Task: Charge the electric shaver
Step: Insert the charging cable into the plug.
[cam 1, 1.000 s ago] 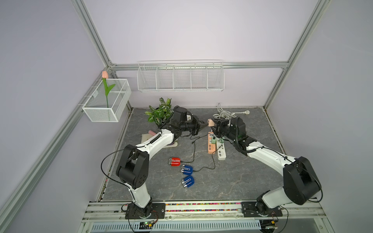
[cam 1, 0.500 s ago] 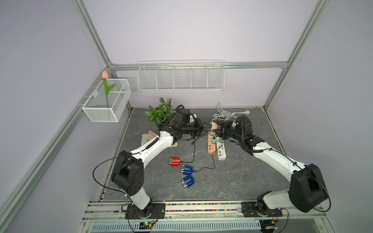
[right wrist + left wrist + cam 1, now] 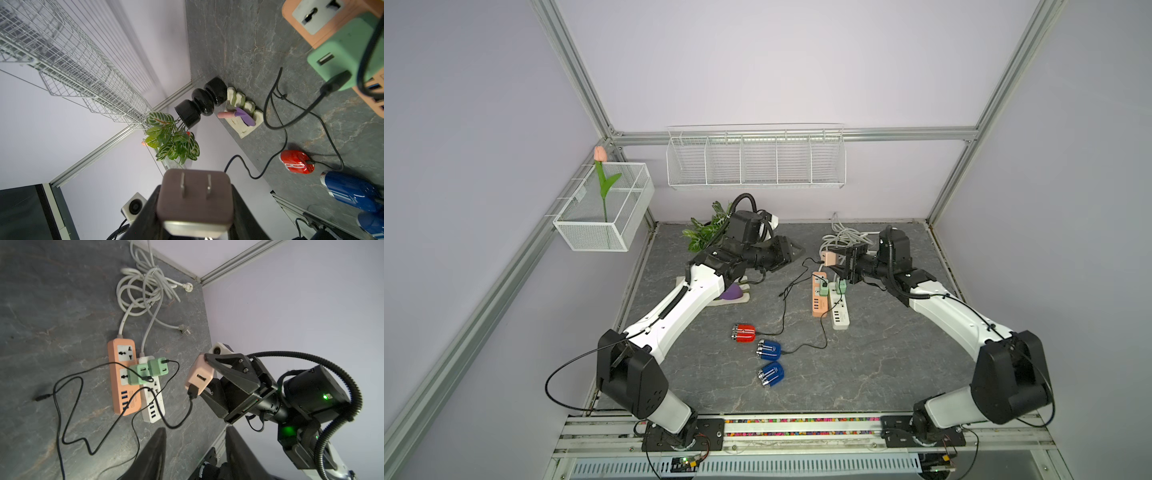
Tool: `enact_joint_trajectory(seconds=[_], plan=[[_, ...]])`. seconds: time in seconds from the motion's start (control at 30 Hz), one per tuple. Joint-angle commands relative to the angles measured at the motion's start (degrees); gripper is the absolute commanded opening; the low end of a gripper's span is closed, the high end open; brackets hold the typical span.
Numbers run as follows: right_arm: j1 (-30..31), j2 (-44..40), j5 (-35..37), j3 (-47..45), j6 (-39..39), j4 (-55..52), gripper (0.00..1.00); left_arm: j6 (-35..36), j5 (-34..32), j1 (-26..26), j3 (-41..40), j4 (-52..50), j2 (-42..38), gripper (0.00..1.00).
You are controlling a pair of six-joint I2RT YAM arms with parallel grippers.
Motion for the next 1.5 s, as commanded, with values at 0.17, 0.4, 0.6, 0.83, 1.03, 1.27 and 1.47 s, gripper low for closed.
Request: enact_joint_trajectory(seconds=[0.17, 0.4, 0.6, 0.83, 1.03, 1.27, 1.47], plan=[[-0.09, 2.27, -8.35, 2.51, 1.51, -0.1, 0.07, 18.25, -0.39, -3.42, 4.52, 2.86, 5.96, 0.53], [0.03, 2.44, -8.23, 1.87, 4.54, 3.17, 0.07, 19.09, -0.52, -5.36, 6.43, 2.85, 9.79, 0.53], [0.12, 2.38, -8.6, 1.8, 5.31, 3.78, 0.07, 18.87, -2.52, -5.51, 8.24, 2.65, 12.07, 0.47], [0.11, 2.28, -8.27, 1.11, 5.57, 4.17, 0.07, 18.05, -1.74, -5.52, 10.07, 2.13, 13.51, 0.33], [0.13, 2.71, -7.93, 1.2, 6.22, 5.21, 0.07, 19.54, -0.2, -5.95, 10.75, -1.04, 14.38, 0.34], [0.13, 2.75, -7.98, 1.11, 5.9, 5.23, 0.07, 21.19, -0.79, -6.03, 11.51, -4.26, 14.78, 0.38], [0.29, 2.38, -8.39, 1.05, 5.06, 4.17, 0.07, 19.63, -0.99, -6.08, 12.47, -2.91, 15.25, 0.23]])
